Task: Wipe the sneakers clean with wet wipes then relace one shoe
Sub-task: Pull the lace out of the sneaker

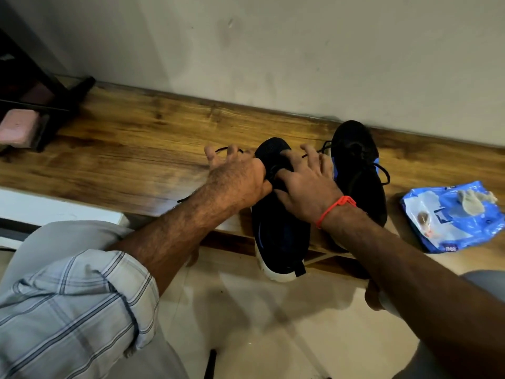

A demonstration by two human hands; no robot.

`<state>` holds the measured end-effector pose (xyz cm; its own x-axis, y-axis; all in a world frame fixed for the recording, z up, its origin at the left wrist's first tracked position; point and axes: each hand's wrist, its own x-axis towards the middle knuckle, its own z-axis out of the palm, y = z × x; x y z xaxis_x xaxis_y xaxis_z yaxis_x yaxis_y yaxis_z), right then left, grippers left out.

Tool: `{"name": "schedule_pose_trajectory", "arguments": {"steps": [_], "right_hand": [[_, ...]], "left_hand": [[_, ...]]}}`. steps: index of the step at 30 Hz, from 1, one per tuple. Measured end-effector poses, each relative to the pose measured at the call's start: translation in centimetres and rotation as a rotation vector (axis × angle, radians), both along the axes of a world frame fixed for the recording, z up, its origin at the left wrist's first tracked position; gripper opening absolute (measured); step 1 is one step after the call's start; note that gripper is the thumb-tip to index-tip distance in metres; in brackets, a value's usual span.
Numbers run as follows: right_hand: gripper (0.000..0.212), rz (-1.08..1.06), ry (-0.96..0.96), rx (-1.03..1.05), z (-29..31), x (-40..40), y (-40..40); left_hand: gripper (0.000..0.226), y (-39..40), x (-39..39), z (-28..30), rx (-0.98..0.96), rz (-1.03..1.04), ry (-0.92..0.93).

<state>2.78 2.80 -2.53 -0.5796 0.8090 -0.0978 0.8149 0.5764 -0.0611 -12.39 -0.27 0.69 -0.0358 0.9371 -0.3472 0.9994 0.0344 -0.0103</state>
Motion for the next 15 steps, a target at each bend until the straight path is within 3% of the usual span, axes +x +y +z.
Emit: {"name": "schedule_pose_trajectory", "arguments": {"steps": [2, 4, 10, 13, 15], "right_hand": [[0.031, 0.037, -0.004, -0.012, -0.1, -0.2, 0.0], [0.025, 0.04, 0.112, 0.014, 0.5, 0.4, 0.9], [0.031, -0.318, 0.502, 0.159, 5.2, 5.7, 6.0], [0.031, -0.417, 0.642, -0.015, 4.4, 5.6, 5.8], [0.058, -0.41, 0.616, -0.158, 3.4, 5.0, 5.2]], "left_hand": [[0.034, 0.0, 0.0, 0.1, -0.013, 0.011, 0.0], [0.034, -0.1, -0.1, 0.2, -0.043, 0.015, 0.021], [0.032, -0.1, -0.3, 0.2, -0.058, 0.027, 0.014], [0.029, -0.3, 0.0, 0.2, -0.017, 0.006, -0.002], [0.03, -0.3, 0.0, 0.2, -0.002, 0.001, -0.006]]}}
